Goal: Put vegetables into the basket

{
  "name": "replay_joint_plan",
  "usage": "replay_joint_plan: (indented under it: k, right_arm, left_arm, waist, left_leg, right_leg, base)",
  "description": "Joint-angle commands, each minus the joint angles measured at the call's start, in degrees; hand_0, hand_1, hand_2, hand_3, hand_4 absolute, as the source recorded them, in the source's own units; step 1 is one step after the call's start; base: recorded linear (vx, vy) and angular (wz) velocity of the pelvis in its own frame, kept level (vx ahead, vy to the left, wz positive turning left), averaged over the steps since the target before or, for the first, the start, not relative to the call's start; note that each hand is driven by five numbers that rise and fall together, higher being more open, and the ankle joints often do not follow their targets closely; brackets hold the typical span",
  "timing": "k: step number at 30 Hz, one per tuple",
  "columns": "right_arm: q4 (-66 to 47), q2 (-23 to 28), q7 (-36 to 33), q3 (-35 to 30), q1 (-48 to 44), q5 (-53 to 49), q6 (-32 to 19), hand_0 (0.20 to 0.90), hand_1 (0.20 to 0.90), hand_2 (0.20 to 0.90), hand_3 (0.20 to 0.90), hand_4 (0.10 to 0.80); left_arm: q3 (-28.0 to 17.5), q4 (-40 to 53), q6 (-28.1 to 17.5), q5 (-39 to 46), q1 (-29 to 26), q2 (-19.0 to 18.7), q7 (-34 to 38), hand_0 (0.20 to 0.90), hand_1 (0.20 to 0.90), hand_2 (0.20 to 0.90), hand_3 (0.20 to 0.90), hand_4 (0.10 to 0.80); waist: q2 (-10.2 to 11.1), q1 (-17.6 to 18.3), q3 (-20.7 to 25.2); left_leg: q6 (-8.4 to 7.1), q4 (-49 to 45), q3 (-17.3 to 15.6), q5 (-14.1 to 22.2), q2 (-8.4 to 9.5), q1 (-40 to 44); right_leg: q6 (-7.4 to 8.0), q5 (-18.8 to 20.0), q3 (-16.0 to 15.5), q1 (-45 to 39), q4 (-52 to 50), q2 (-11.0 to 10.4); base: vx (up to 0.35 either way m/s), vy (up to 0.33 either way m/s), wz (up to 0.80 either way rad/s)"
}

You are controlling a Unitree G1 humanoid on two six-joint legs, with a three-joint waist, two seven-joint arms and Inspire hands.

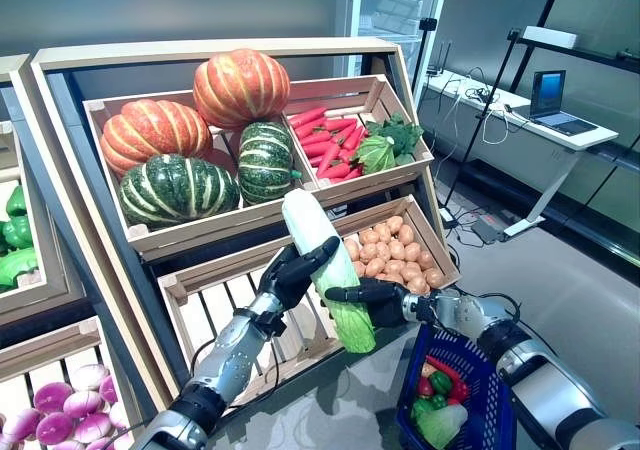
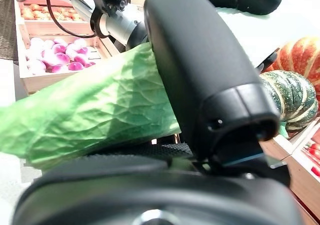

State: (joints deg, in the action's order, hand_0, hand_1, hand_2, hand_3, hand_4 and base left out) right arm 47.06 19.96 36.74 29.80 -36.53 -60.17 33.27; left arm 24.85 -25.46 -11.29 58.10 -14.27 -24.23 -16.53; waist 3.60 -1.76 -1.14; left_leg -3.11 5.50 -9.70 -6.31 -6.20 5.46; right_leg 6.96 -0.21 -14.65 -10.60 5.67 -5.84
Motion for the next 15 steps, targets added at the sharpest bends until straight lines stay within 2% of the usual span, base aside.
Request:
replay_joint_plan:
  k: [1, 5, 8, 15]
  right_arm:
    - [3.47, -0.44, -1.76, -5.68, -7.05, -0.02, -8.25, 0.300, 0.300, 0.300, 0.300, 0.400]
    - [3.76, 3.41, -2.42, -7.96, -4.59, -0.33, -10.30, 0.300, 0.300, 0.300, 0.300, 0.400]
    - [3.18, 7.69, -3.98, -12.20, -0.03, -3.10, -11.45, 0.300, 0.300, 0.300, 0.300, 0.400]
    - [0.51, 11.70, -6.39, -22.61, 12.25, -6.53, -14.89, 0.300, 0.300, 0.300, 0.300, 0.400]
  left_arm:
    - [5.57, 8.47, -0.83, -1.06, -9.73, 6.89, -8.82, 0.900, 0.900, 0.900, 0.900, 0.800]
    - [2.88, 7.43, -0.25, -1.79, -8.34, 4.76, -8.61, 0.900, 0.900, 0.900, 0.900, 0.800]
    - [-0.89, 5.62, -0.41, -2.61, -6.50, 1.70, -8.98, 0.900, 0.900, 0.900, 0.900, 0.800]
    - [-9.86, 1.77, -2.65, -5.76, -1.18, -2.13, -8.83, 0.900, 0.900, 0.900, 0.900, 0.800]
  waist:
    - [-1.24, -1.26, 2.97]
    - [-1.36, -0.95, 2.80]
    - [-1.43, -0.51, 2.34]
    - [-1.57, 0.43, 1.45]
  left_leg:
    - [2.47, -0.50, 0.46, 11.88, 1.62, 4.78]
    - [2.41, -0.50, -0.26, 11.81, 1.45, 4.96]
    - [2.44, -0.50, -0.85, 11.77, 1.28, 5.07]
    - [2.51, -0.50, -2.29, 11.67, 1.06, 5.10]
  right_leg:
    - [-3.91, -2.93, 0.66, 0.41, -0.67, 1.30]
    - [-3.74, -2.69, 0.97, 0.51, -0.67, 1.37]
    - [-3.56, -2.48, 1.19, 0.64, -0.67, 1.44]
    - [-3.31, -2.14, 1.67, 1.07, -0.67, 1.58]
  base:
    - [0.000, 0.000, 0.00]
    - [-0.007, -0.004, -0.02]
    - [-0.016, -0.022, -0.05]
    - [-0.019, -0.030, -0.09]
